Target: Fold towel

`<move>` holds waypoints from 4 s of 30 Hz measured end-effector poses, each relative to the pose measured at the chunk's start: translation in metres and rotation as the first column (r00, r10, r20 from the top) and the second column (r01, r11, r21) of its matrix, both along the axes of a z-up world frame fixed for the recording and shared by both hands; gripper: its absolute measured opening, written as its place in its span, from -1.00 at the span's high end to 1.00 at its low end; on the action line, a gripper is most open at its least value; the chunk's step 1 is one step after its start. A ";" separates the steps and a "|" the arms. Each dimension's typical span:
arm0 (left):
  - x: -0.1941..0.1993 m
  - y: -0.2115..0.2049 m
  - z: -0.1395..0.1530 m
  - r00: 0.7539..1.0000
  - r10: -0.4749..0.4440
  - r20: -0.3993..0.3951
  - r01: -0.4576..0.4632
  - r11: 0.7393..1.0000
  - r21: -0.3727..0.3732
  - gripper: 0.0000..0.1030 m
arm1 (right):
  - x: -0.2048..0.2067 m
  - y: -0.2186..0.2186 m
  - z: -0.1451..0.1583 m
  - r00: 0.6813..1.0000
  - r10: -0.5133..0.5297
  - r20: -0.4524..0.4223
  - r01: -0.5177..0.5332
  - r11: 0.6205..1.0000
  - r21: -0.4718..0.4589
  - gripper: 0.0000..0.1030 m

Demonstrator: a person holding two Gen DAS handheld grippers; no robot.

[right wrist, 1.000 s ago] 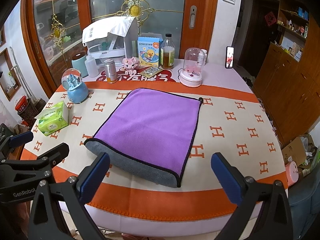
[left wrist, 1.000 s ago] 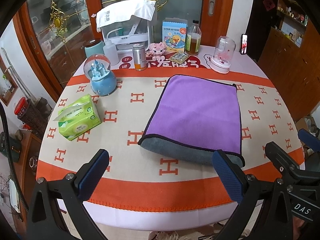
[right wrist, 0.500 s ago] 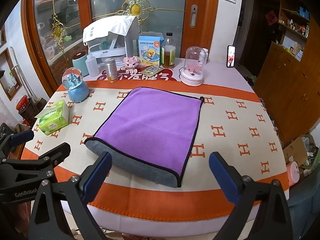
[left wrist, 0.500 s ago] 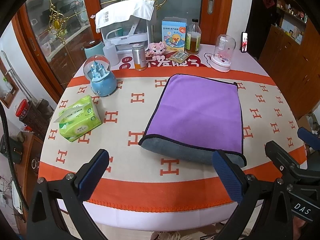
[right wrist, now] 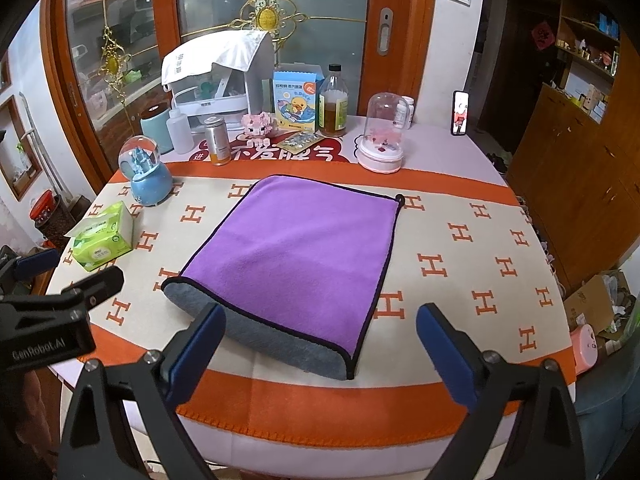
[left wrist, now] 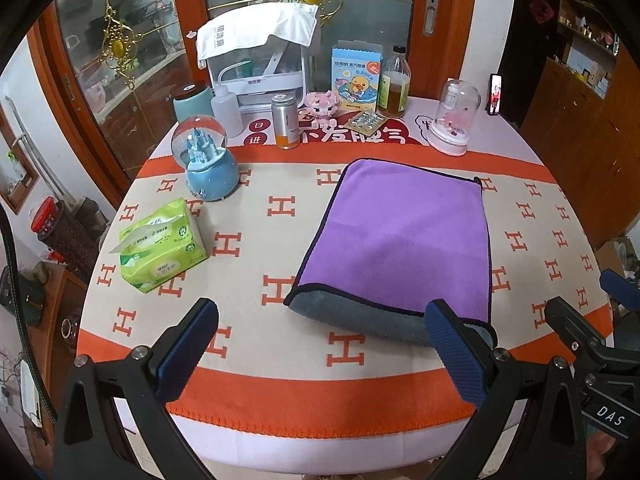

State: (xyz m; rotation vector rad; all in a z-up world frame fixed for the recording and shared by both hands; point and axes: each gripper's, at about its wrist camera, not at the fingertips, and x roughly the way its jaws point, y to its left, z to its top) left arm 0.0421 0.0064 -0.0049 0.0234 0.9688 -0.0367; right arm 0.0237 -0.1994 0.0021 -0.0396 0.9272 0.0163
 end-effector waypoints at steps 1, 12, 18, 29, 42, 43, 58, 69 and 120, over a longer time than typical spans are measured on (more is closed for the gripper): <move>0.002 0.000 0.001 1.000 -0.003 0.004 0.003 1.000 0.003 -0.99 | 0.002 -0.002 0.000 1.000 0.003 -0.004 -0.003 1.000 0.003 -0.80; 0.029 0.014 -0.014 0.997 -0.079 0.008 0.077 0.993 0.094 -0.99 | 0.014 -0.015 -0.019 0.998 0.032 -0.047 -0.032 0.999 0.007 -0.69; 0.052 0.029 -0.061 0.992 -0.075 -0.101 0.083 0.994 0.073 -0.99 | 0.021 -0.020 -0.046 0.996 0.049 -0.073 -0.050 0.999 -0.018 -0.69; 0.083 0.034 -0.128 0.942 -0.240 -0.236 0.254 0.967 0.031 -0.74 | 0.032 -0.039 -0.118 0.972 0.098 -0.215 -0.104 0.994 -0.015 -0.44; 0.113 0.007 -0.159 0.832 -0.449 -0.327 0.475 0.880 0.000 -0.29 | 0.046 -0.052 -0.159 0.932 0.153 -0.328 -0.135 0.988 0.077 -0.22; 0.115 0.007 -0.161 0.827 -0.454 -0.331 0.481 0.877 -0.001 -0.26 | 0.047 -0.053 -0.161 0.930 0.153 -0.333 -0.131 0.988 0.085 -0.21; 0.132 0.006 -0.175 0.739 -0.547 -0.393 0.550 0.827 -0.115 0.02 | 0.055 -0.053 -0.174 0.914 0.183 -0.362 -0.132 0.978 0.160 0.17; 0.135 0.005 -0.185 0.701 -0.576 -0.421 0.570 0.807 -0.154 0.14 | 0.057 -0.051 -0.177 0.908 0.196 -0.370 -0.137 0.974 0.178 0.26; 0.294 -0.072 -0.140 0.935 -0.306 -0.181 0.336 0.927 0.165 0.90 | 0.216 -0.091 -0.131 0.986 -0.078 -0.147 0.074 0.997 -0.033 0.90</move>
